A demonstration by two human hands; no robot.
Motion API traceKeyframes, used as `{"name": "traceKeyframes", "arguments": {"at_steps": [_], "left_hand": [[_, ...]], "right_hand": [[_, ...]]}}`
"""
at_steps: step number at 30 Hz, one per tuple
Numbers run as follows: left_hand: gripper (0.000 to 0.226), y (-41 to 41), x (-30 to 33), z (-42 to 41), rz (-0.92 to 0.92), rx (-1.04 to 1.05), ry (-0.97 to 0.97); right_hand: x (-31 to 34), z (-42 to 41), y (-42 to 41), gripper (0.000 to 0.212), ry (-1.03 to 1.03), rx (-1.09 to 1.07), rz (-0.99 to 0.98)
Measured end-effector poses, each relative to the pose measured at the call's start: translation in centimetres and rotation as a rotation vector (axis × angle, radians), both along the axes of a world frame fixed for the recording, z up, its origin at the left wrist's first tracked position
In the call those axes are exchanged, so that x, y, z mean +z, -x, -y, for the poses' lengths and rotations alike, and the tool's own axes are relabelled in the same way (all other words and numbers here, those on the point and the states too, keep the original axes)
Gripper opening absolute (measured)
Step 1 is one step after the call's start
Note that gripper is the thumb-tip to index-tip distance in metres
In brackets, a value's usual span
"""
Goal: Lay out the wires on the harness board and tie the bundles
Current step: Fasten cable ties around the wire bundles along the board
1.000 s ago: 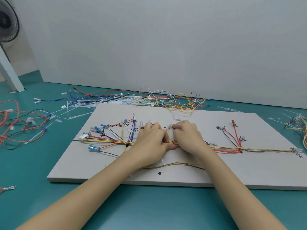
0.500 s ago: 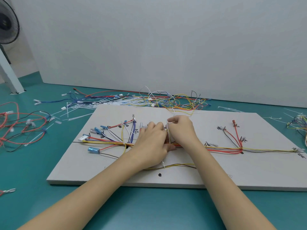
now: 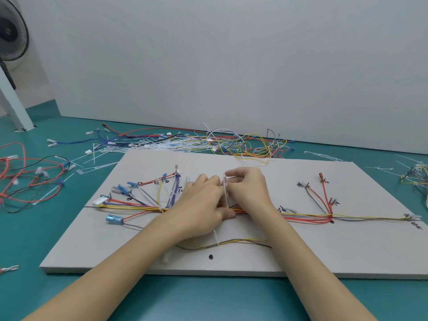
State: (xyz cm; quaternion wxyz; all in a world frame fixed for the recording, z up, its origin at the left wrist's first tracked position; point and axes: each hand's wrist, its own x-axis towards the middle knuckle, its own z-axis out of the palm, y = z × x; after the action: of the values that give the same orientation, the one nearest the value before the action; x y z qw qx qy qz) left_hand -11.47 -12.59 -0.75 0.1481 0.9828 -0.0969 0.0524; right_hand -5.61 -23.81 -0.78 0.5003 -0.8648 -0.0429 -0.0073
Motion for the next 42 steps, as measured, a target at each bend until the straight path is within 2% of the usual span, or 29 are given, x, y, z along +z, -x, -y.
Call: {"name": "traceKeyframes", "arguments": {"at_steps": [5,10,17,19,21,22,23,25,26,29,31,35,42], "left_hand": [[0.030,0.6,1.6,-3.1,-0.193,-0.001,0.003],[0.026,0.5,2.0,-3.0,-0.205,0.001,-0.008],[0.018,0.6,3.5,-4.6,-0.352,-0.073,0.208],[0.010,0.4,4.5,-5.6,-0.395,-0.148,0.353],[0.015,-0.8,5.6,-6.5,-0.375,-0.180,0.624],[0.019,-2.1,5.7,-6.9,-0.311,-0.124,0.739],[0.020,-3.8,5.6,-7.4,-0.201,-0.016,0.771],[0.020,-7.3,5.1,-8.2,0.017,0.236,0.590],[0.024,-8.8,4.4,-8.7,0.058,0.324,0.462],[0.027,-11.2,1.9,-10.3,-0.061,0.376,0.136],[0.030,-11.6,0.7,-11.0,-0.105,0.366,0.020],[0.029,-12.0,-0.1,-11.5,-0.079,0.353,0.036],[0.040,-12.2,-0.3,-11.8,-0.022,0.365,0.116]], "right_hand": [[-0.6,-2.7,2.1,0.028,0.098,0.025,0.099],[-0.2,-2.4,2.0,0.027,0.088,0.073,0.083],[0.0,-0.8,2.0,0.032,0.154,0.255,0.060],[0.2,-0.1,1.6,0.035,0.152,0.251,0.039],[0.3,0.6,1.2,0.028,0.116,0.244,0.026],[0.3,0.8,1.0,0.022,0.094,0.247,0.011],[0.2,0.9,0.9,0.019,0.073,0.249,-0.001],[0.1,1.0,0.8,0.022,0.058,0.243,0.002],[0.1,0.9,0.8,0.023,0.061,0.237,0.010],[-0.2,0.8,0.8,0.026,0.043,0.223,0.022],[-0.2,0.9,0.7,0.027,0.040,0.225,0.031],[-0.3,1.0,0.7,0.026,0.034,0.227,0.031],[-0.2,1.0,0.7,0.026,0.015,0.234,0.017]]}}
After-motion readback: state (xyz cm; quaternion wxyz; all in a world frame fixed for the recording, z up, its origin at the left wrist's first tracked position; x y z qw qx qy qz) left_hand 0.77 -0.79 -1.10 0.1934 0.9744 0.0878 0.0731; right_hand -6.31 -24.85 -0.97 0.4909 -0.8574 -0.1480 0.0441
